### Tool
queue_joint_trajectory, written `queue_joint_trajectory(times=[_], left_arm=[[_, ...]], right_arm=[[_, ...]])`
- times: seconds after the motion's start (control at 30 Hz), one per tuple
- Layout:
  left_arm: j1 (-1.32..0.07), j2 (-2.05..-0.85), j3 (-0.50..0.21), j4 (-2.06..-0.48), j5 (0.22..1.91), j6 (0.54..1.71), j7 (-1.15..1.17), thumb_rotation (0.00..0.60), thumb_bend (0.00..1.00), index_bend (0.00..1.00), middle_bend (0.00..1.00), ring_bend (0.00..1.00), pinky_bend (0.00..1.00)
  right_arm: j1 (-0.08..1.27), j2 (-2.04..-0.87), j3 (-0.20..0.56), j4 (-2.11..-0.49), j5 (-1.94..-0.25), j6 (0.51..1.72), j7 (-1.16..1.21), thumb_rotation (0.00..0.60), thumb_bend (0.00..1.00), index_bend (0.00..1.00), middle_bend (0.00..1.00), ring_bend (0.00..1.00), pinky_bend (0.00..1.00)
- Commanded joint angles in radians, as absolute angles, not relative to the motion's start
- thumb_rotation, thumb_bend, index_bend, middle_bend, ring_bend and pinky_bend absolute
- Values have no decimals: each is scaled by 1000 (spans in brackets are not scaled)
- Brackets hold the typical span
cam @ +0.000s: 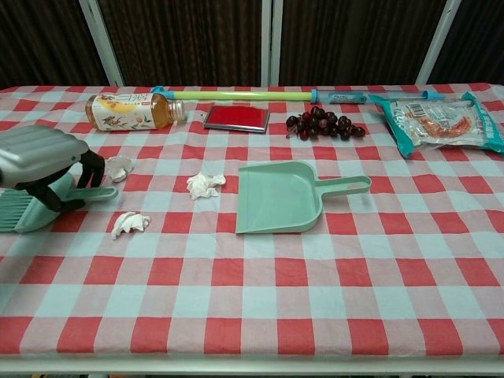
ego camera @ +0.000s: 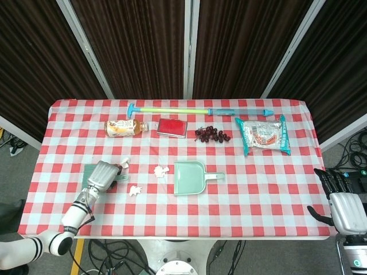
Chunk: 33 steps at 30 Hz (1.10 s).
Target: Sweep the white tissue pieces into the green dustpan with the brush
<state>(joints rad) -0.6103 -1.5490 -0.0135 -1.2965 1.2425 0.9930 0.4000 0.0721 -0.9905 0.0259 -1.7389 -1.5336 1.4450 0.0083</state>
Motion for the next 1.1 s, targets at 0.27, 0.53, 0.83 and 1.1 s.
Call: queue_joint_trajectory(times=[0.27, 0.53, 0.83, 1.1], left_arm=[[-591, -1426, -25, -1227, 1505, 1175, -77, 600, 417, 508, 551, 752, 906], [-591, -1398, -27, -1215, 1549, 1207, -139, 600, 417, 508, 552, 750, 906], [-585, -1382, -27, -1233, 1572, 1226, -129, 600, 416, 508, 552, 747, 906], [-571, -1398, -22, -1215, 1567, 1223, -122, 600, 417, 508, 552, 747, 905]], right_arm=[[198, -1001, 55, -1809, -1505, 1260, -89, 600, 203, 119, 216, 27, 79], [392, -1183, 153, -1825, -1302, 1052, -340, 600, 97, 187, 253, 84, 169], [605, -1431, 206, -1717, -1023, 939, -619, 600, 118, 266, 283, 97, 206], [701, -1582, 183, -1606, -855, 973, -786, 600, 147, 338, 304, 113, 217]])
